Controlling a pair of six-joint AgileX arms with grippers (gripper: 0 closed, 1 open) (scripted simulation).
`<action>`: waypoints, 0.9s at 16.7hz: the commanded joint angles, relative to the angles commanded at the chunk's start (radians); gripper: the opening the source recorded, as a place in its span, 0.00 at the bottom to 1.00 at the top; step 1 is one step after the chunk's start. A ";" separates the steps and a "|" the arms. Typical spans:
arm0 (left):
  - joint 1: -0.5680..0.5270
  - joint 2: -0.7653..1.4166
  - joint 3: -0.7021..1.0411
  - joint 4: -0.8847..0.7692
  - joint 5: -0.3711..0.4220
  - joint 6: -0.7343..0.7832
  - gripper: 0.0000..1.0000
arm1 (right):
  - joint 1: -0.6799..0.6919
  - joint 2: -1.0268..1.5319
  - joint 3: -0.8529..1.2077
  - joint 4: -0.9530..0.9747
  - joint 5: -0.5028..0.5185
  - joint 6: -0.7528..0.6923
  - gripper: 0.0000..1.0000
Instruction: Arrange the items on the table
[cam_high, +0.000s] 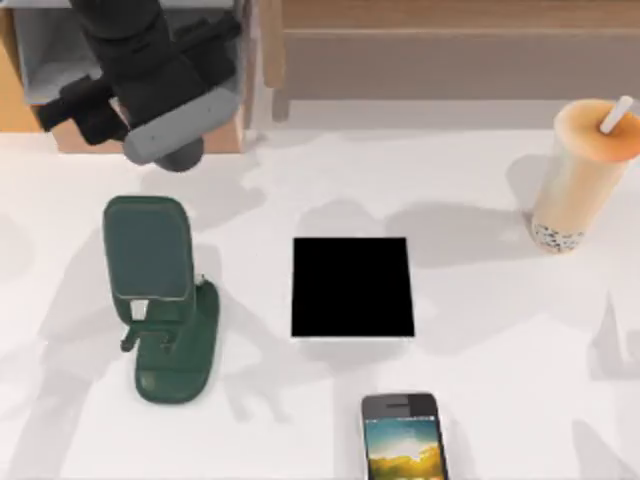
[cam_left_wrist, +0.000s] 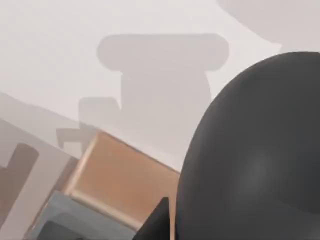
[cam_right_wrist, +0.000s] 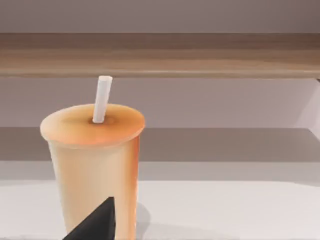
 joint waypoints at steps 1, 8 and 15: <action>-0.058 0.063 0.035 0.004 0.007 0.035 0.00 | 0.000 0.000 0.000 0.000 0.000 0.000 1.00; -0.347 0.370 0.142 0.033 0.058 0.170 0.00 | 0.000 0.000 0.000 0.000 0.000 0.000 1.00; -0.352 0.378 0.132 0.044 0.060 0.173 0.00 | 0.000 0.000 0.000 0.000 0.000 0.000 1.00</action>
